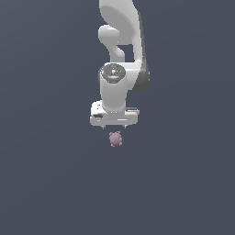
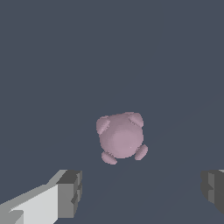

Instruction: Pick up the object and move it to a goal position.

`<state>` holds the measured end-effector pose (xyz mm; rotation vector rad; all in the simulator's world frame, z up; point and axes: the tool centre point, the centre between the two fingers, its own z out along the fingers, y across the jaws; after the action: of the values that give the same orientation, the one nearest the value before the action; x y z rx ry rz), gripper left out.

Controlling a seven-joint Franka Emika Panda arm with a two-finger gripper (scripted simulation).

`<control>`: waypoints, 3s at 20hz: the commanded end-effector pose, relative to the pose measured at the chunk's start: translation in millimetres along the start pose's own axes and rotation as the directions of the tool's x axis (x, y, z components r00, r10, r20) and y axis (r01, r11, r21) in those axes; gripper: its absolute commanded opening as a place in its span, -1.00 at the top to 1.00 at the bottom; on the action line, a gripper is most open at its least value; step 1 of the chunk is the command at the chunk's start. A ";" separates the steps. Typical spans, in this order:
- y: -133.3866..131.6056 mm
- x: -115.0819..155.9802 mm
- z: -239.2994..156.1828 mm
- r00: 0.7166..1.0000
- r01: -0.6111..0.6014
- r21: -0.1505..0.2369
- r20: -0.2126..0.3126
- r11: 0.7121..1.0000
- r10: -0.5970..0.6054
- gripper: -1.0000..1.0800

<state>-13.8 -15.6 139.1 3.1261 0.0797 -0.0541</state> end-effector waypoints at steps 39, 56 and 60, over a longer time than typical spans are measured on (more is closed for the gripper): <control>-6.3 10.8 99.5 0.985 0.166 0.007 -0.036 0.986 -0.166 1.00; -40.6 19.8 58.1 0.986 0.166 0.007 -0.037 0.986 -0.165 1.00; -67.8 27.3 26.7 0.985 0.166 0.006 -0.037 0.986 -0.166 1.00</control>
<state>6.4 41.8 98.2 3.1224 0.3402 -0.0004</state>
